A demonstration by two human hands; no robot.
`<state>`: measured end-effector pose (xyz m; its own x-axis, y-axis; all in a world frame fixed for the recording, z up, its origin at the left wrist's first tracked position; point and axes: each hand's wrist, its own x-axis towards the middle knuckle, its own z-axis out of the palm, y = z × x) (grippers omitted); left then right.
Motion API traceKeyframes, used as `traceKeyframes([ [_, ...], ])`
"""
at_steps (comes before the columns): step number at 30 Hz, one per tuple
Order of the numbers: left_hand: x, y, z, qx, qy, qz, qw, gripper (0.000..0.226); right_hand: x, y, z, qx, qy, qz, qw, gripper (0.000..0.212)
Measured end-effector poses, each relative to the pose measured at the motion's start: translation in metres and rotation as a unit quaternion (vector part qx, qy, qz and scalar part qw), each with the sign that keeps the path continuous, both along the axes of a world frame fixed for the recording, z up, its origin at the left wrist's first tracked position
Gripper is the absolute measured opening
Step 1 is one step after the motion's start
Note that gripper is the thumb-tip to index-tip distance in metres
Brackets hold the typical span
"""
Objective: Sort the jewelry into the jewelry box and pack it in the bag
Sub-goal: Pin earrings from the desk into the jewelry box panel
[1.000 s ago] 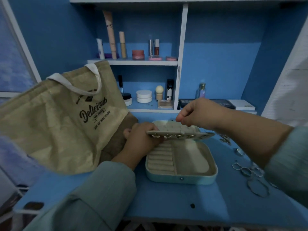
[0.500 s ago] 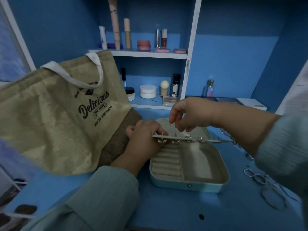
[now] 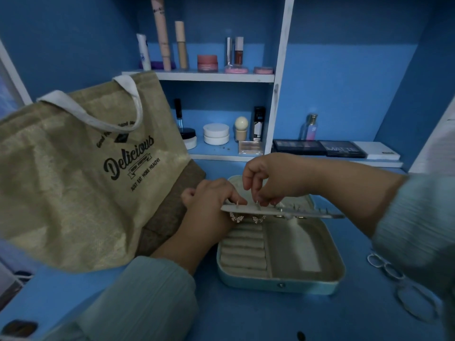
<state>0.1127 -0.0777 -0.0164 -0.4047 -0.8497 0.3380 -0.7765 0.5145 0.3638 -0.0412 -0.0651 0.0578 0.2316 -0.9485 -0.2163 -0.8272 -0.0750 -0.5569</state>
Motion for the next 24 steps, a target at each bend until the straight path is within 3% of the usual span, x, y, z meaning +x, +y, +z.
traceKeyframes([
  [6, 0.001, 0.0, 0.0005, 0.001, 0.0, -0.011, 1.0, 0.017, -0.0015, -0.0041, -0.0036, -0.005, 0.002, 0.004, 1.0, 0.026],
  [11, 0.0024, 0.0004, -0.0021, -0.014, 0.016, -0.024, 0.999, 0.029, 0.0018, -0.0075, -0.0033, -0.001, 0.023, 0.006, 1.0, 0.026],
  [15, 0.0019, -0.0001, -0.0024, -0.018, 0.019, -0.022, 0.999, 0.019, 0.0014, -0.0075, -0.0022, 0.007, 0.022, 0.008, 1.0, 0.025],
  [24, 0.0023, 0.0005, -0.0016, -0.014, 0.016, -0.021, 1.0, 0.022, 0.0068, -0.0098, -0.0012, 0.014, 0.059, 0.007, 0.998, 0.022],
])
